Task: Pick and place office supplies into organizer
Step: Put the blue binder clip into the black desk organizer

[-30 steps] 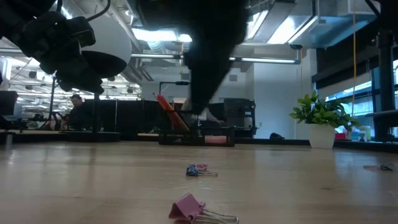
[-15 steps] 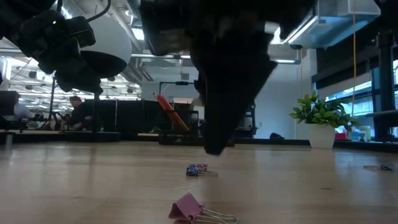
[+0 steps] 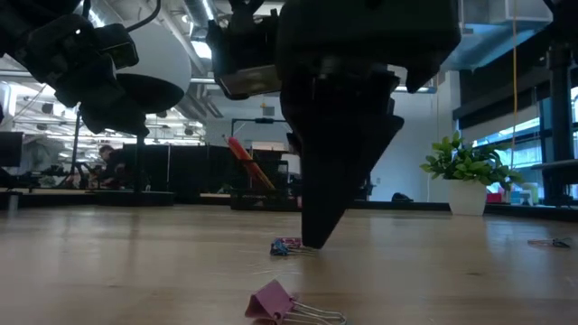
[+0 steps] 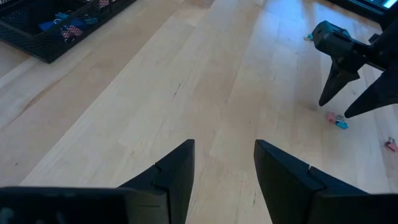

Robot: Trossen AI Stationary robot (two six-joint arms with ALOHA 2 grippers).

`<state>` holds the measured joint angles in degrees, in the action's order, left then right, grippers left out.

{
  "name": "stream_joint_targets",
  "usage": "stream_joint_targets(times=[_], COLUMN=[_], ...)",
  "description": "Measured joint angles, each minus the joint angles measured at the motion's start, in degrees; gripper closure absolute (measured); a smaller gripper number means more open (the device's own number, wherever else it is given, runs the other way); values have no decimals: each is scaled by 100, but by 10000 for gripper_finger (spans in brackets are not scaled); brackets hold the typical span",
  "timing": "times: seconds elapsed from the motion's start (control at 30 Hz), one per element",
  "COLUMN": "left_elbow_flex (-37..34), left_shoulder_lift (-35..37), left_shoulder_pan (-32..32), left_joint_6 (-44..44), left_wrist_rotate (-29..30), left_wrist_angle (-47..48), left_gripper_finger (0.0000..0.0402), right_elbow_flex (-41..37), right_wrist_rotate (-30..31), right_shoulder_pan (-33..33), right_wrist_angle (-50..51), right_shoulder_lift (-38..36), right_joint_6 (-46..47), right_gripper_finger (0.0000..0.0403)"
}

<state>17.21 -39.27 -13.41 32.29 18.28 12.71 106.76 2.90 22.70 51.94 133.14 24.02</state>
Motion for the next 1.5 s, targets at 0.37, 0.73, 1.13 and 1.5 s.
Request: stream_joint_targets(times=[0.37,0.73,1.13,1.5], left_elbow_flex=[0,0,0,0], left_shoulder_lift=[0,0,0,0], left_shoulder_pan=[0,0,0,0], left_joint_6=[-2,-2,-4,-2], left_wrist_rotate=[4,9,13,13], left_wrist_angle=[3,3,2,2], left_gripper_finger=[242,242,242,242], right_elbow_flex=[132,142,144,144], right_wrist_rotate=[8,8,275,59], right_shoulder_pan=[-166,-208,-219,-217], right_wrist_angle=[-13,-46,-7,-7], right_shoulder_lift=[0,0,0,0], right_joint_6=[-49,-228,-340,-347], right_gripper_finger=[198,198,198,198])
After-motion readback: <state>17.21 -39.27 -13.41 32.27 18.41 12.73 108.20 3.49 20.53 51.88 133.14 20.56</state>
